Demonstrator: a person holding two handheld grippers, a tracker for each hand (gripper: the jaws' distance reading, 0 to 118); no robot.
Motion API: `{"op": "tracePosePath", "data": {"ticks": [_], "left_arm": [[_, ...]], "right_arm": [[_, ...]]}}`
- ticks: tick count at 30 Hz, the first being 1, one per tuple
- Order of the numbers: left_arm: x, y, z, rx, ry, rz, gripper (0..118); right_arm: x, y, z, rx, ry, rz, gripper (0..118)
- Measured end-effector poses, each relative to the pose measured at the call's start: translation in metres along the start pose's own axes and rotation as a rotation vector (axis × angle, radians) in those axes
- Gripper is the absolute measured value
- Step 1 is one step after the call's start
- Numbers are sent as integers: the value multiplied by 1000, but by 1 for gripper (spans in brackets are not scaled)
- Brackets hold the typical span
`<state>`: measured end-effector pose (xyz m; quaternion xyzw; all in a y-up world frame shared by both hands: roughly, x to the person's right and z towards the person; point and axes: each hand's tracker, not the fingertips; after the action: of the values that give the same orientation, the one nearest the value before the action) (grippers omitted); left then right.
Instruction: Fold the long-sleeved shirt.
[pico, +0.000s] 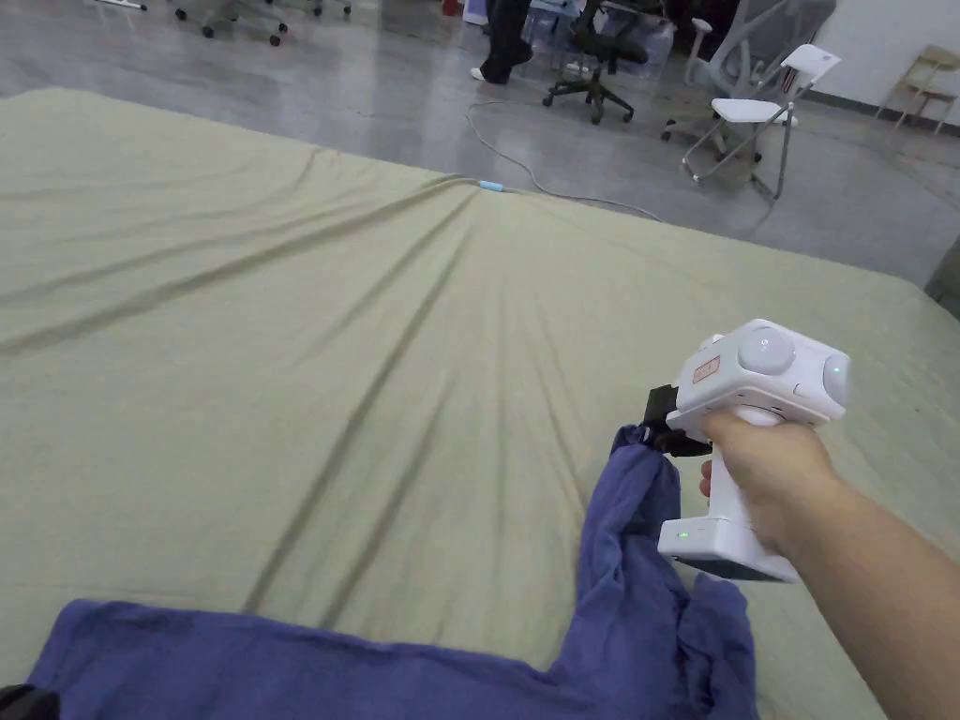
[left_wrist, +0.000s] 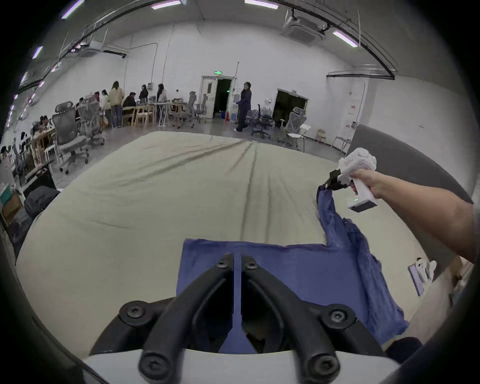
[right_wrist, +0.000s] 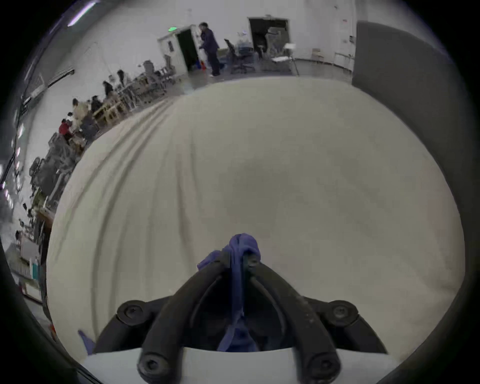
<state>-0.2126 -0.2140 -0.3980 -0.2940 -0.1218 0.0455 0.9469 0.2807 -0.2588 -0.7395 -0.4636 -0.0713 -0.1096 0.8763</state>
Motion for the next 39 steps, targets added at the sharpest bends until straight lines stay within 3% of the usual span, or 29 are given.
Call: {"op": "tracePosePath", "data": {"ticks": [3, 9, 12, 15, 16, 20, 21, 23, 24, 25, 26, 27, 30, 31, 32, 33, 34, 35, 37, 39], "left_arm": [[6, 0, 19, 23, -17, -4, 4], [11, -6, 48, 20, -41, 15, 4], [12, -6, 61, 10, -82, 37, 4], [17, -7, 77, 29, -91, 47, 4], [18, -7, 82, 30, -102, 44, 4], [23, -12, 95, 21, -105, 36, 4], [24, -12, 99, 17, -105, 42, 4], [23, -14, 109, 14, -132, 61, 4], [24, -16, 114, 15, -135, 71, 4], [24, -18, 118, 14, -135, 78, 4], [24, -20, 121, 13, -137, 80, 4], [24, -22, 124, 9, -137, 77, 4], [24, -29, 129, -5, -132, 74, 4], [23, -31, 130, -14, -134, 72, 4], [22, -34, 131, -18, -132, 72, 4], [21, -37, 130, -25, -128, 71, 4], [20, -41, 129, -36, -124, 72, 4], [19, -43, 126, -49, -120, 75, 4], [16, -49, 118, -76, -114, 89, 4], [13, -50, 106, -98, -112, 100, 4]], "right_arm": [[3, -19, 60, 13, 72, 2, 10], [0, -117, 175, 80, 86, 91, 10], [13, -175, 182, -11, 95, 16, 10], [12, -239, 180, -66, -24, 29, 10], [13, -259, 176, -102, -25, 7, 10], [17, -307, 147, -233, -39, -163, 11], [18, -313, 137, -258, -23, -194, 16], [21, -316, 132, -206, 26, -245, 46], [22, -312, 137, -177, 54, -237, 65], [21, -307, 145, -182, 50, -220, 93], [18, -305, 158, -164, 31, -194, 111], [17, -303, 174, -106, 15, -152, 118], [13, -309, 230, 55, 41, -29, 118], [12, -317, 249, 104, 58, -1, 113], [13, -323, 263, 133, 72, 26, 100], [14, -334, 279, 160, 114, 60, 76], [12, -349, 294, 187, 154, 98, 27], [12, -359, 301, 184, 177, 123, 3], [10, -382, 312, 162, 139, 169, 3], [10, -394, 317, 195, 170, 225, 3]]}}
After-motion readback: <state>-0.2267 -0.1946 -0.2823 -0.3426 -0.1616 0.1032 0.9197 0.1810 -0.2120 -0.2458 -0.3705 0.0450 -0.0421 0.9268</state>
